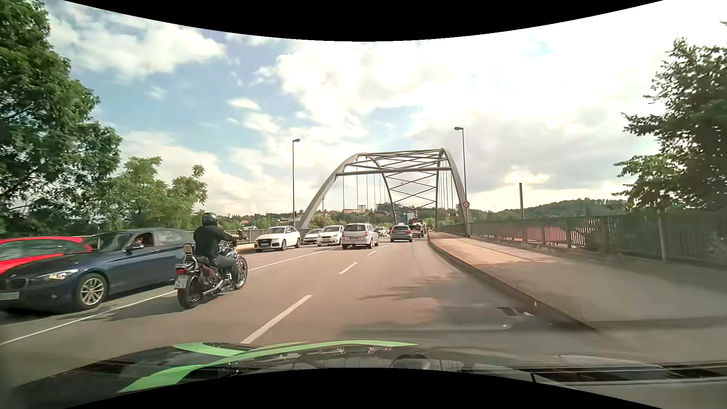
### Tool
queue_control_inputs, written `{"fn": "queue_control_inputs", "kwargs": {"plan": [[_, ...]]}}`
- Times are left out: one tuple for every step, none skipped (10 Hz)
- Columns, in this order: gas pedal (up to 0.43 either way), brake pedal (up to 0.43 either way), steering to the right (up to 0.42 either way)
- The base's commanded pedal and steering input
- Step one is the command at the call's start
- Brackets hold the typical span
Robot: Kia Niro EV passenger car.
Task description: Follow the waypoints while adhering to traffic rules and regulations
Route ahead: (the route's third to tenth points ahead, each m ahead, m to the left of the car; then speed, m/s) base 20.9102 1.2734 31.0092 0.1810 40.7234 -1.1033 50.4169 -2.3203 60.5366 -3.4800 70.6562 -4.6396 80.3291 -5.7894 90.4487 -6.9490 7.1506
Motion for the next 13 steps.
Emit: {"fn": "queue_control_inputs", "kwargs": {"plan": [[0.228,0.000,0.017],[0.220,0.000,0.018],[0.220,0.000,0.018],[0.220,0.000,0.018],[0.118,0.000,0.021],[0.047,0.000,0.022],[0.047,0.000,0.022],[0.047,0.000,0.022],[0.059,0.000,0.022],[0.067,0.000,0.022],[0.098,0.000,0.025],[0.098,0.000,0.027],[0.098,0.000,0.028]]}}
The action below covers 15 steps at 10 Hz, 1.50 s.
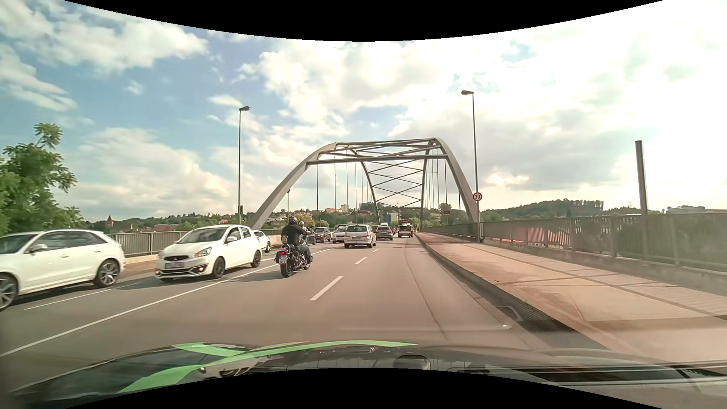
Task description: Follow the waypoints while adhering to traffic rules and regulations
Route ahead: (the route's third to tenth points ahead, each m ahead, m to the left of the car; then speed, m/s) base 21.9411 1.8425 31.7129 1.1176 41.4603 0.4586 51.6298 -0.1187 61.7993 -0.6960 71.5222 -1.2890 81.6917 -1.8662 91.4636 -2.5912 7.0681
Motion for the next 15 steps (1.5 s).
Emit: {"fn": "queue_control_inputs", "kwargs": {"plan": [[0.098,0.000,0.027],[0.098,0.000,0.026],[0.118,0.000,0.026],[0.130,0.000,0.026],[0.130,0.000,0.025],[0.130,0.000,0.022],[0.130,0.000,0.018],[0.138,0.000,0.016],[0.150,0.000,0.015],[0.150,0.000,0.015],[0.150,0.000,0.013],[0.150,0.000,0.011],[0.150,0.000,0.010],[0.150,0.000,0.010],[0.157,0.000,0.008]]}}
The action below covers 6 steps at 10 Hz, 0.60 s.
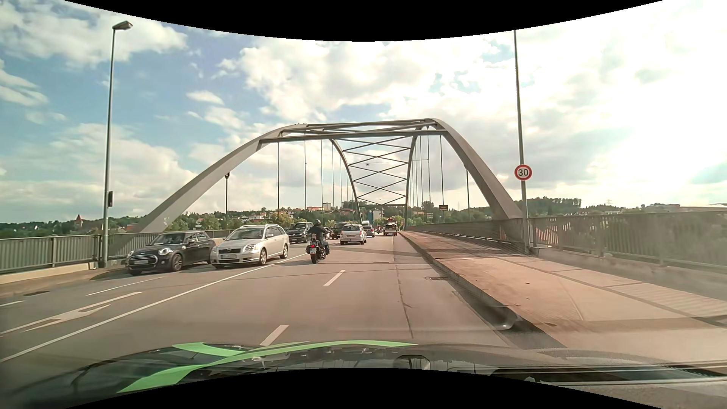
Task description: Follow the waypoints while adhering to traffic rules and regulations
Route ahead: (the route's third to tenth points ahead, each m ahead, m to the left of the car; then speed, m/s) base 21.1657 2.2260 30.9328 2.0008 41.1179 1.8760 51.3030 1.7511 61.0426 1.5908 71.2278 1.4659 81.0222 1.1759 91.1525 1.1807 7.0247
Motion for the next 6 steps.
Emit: {"fn": "queue_control_inputs", "kwargs": {"plan": [[0.157,0.000,0.007],[0.157,0.000,0.007],[0.157,0.000,0.006],[0.157,0.000,0.006],[0.157,0.000,0.006],[0.157,0.000,0.006]]}}
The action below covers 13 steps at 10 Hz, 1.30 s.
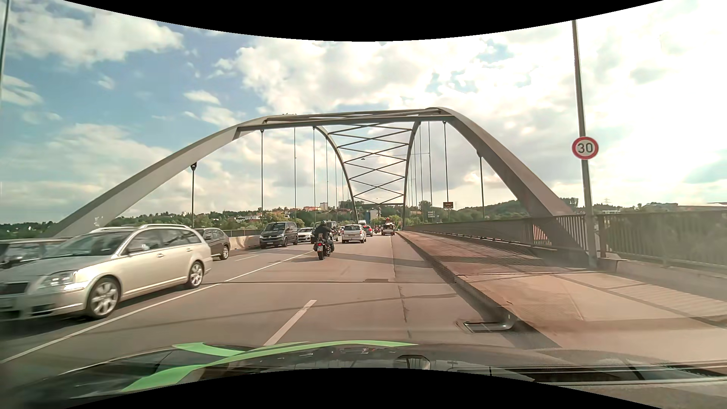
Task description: Follow the waypoints while adhering to traffic rules and regulations
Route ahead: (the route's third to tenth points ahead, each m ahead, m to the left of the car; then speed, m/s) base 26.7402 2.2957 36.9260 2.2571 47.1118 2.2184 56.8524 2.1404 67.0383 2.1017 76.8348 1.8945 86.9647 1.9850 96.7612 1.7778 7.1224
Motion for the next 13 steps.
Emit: {"fn": "queue_control_inputs", "kwargs": {"plan": [[0.157,0.000,0.006],[0.157,0.000,0.006],[0.157,0.000,0.006],[0.157,0.000,0.005],[0.157,0.000,0.004],[0.157,0.000,0.004],[0.157,0.000,0.004],[0.157,0.000,0.004],[0.150,0.000,0.004],[0.150,0.000,0.004],[0.138,0.000,0.004],[0.138,0.000,0.003],[0.138,0.000,0.002]]}}
